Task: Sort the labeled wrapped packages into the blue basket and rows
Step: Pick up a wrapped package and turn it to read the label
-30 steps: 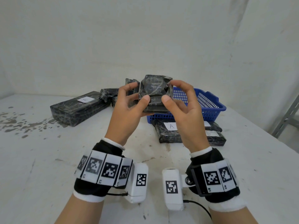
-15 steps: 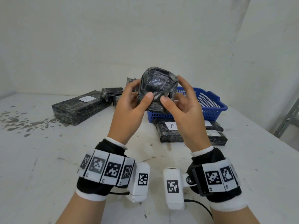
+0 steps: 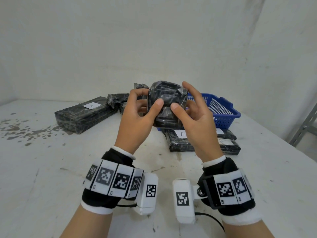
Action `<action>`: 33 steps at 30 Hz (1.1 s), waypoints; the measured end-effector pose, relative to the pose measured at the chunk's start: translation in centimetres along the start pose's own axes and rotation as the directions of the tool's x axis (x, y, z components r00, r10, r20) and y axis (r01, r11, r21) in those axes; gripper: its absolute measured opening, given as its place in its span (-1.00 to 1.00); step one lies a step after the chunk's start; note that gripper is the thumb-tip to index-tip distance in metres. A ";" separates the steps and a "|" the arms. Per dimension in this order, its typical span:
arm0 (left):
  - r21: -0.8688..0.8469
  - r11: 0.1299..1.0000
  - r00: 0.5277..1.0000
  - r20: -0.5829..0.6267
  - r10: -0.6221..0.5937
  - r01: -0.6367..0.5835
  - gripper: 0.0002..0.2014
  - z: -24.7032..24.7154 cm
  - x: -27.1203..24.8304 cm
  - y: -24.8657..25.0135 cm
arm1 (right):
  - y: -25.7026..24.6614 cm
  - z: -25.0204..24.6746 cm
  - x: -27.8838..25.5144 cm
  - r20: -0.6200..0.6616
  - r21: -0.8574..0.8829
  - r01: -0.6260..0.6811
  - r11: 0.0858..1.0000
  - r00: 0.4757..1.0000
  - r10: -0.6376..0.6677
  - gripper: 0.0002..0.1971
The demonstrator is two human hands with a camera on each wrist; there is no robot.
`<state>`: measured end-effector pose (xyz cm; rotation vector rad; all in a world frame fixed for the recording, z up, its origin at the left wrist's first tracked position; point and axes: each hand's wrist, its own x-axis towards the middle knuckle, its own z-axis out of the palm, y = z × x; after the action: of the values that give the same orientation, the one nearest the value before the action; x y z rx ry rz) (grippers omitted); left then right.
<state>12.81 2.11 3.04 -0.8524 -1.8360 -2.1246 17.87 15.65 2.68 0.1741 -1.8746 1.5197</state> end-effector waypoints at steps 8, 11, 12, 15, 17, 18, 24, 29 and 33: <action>0.035 0.999 1.000 -0.026 -0.008 0.009 -0.51 0.1 -0.1 0.1 | -0.3 -0.2 -0.1 0.039 0.046 -0.012 0.999 0.999 0.010 -0.53; 0.047 0.999 1.000 -0.019 -0.013 0.013 -0.42 0.1 -0.2 0.3 | -0.3 -0.1 -0.2 0.011 0.042 -0.003 0.999 1.000 0.003 -0.55; 0.046 0.999 1.000 -0.018 -0.012 0.013 -0.47 0.1 -0.2 0.5 | -0.4 0.0 -0.2 0.005 0.044 0.003 0.999 1.000 -0.004 -0.56; 0.032 0.999 1.000 0.000 -0.021 0.021 -0.55 0.1 -0.2 0.6 | -0.2 0.0 -0.2 -0.005 0.057 0.009 0.998 1.000 -0.008 -0.55; 0.041 0.999 1.000 0.004 -0.024 0.024 -0.53 0.0 -0.3 0.7 | -0.2 0.1 -0.2 -0.007 0.042 0.017 0.999 1.000 -0.016 -0.53; 0.048 0.999 1.000 0.005 -0.022 0.022 -0.54 0.0 -0.3 0.7 | -0.2 0.1 -0.2 -0.009 0.030 0.020 0.999 1.000 -0.020 -0.51; 0.050 0.998 0.998 0.046 -0.042 0.040 -0.59 -0.2 -0.1 0.4 | -0.4 -0.1 -0.1 -0.018 0.019 -0.016 1.000 1.000 0.016 -0.49; -0.011 1.000 0.999 0.041 0.004 -0.004 -0.58 -0.1 -0.3 0.4 | -1.2 -0.5 -0.4 0.059 0.123 -0.067 0.990 0.996 0.060 -0.44; -0.144 0.987 0.993 0.102 -0.055 0.070 -0.55 0.1 -0.4 0.8 | -1.3 -0.4 -0.4 0.053 0.184 -0.068 0.980 0.997 0.060 -0.49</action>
<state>13.60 1.95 3.50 -0.9602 -1.7918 -2.3200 19.02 15.54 3.51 0.2389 -1.7879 1.7494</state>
